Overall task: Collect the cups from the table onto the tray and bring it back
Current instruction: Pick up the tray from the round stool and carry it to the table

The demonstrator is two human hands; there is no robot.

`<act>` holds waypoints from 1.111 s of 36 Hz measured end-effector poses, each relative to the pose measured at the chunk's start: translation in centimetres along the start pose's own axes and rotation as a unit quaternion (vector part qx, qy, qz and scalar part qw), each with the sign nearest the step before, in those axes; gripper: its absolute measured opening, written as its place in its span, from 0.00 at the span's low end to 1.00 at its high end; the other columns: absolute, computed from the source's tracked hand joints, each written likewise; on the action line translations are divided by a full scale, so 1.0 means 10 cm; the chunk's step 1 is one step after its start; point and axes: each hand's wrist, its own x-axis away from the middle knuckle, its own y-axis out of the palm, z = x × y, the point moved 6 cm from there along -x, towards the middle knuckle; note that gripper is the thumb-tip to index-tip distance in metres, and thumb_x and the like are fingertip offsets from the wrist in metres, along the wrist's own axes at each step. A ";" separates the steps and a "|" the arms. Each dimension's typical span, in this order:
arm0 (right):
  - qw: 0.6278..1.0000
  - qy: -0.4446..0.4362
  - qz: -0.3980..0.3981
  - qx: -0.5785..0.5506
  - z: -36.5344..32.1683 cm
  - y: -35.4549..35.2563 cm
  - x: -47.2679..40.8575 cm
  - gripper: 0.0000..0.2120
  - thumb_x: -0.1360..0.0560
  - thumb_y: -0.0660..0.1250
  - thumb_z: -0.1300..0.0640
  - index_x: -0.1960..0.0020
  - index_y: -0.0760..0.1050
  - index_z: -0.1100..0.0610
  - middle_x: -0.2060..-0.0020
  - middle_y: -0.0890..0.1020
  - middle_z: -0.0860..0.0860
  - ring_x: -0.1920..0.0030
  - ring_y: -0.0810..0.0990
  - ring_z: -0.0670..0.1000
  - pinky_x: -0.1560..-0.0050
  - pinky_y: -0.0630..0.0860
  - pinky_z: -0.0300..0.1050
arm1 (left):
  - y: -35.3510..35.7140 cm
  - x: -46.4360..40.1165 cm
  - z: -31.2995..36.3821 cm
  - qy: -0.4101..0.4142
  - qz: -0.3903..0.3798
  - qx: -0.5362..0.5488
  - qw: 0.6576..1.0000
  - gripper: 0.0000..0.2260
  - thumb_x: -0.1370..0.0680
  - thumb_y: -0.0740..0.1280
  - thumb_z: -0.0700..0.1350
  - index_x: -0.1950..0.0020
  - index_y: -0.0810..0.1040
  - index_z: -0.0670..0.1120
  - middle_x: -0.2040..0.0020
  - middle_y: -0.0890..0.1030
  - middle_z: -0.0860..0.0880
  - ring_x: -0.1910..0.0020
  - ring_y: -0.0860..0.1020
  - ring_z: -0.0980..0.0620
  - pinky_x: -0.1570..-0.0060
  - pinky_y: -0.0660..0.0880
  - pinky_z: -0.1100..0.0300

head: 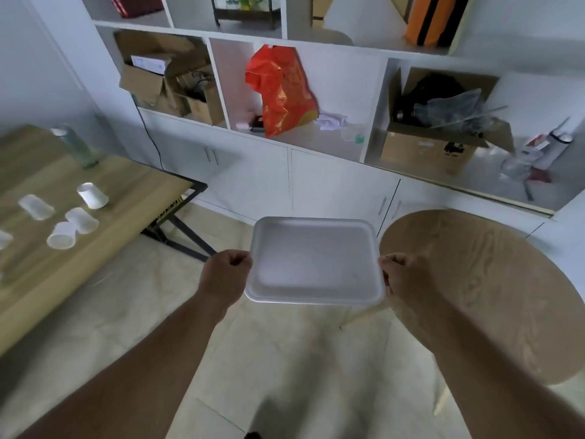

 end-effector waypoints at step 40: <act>0.998 -0.033 -0.047 0.011 -1.62 3.34 0.17 0.12 0.25 0.69 0.59 0.62 0.84 0.64 0.76 0.79 0.54 0.69 0.73 0.54 0.62 0.71 0.50 | -2.94 -1.61 -1.36 -0.054 0.052 0.053 0.996 0.09 0.22 0.67 0.42 0.57 0.87 0.47 0.65 0.82 0.52 0.65 0.75 0.50 0.59 0.78 0.52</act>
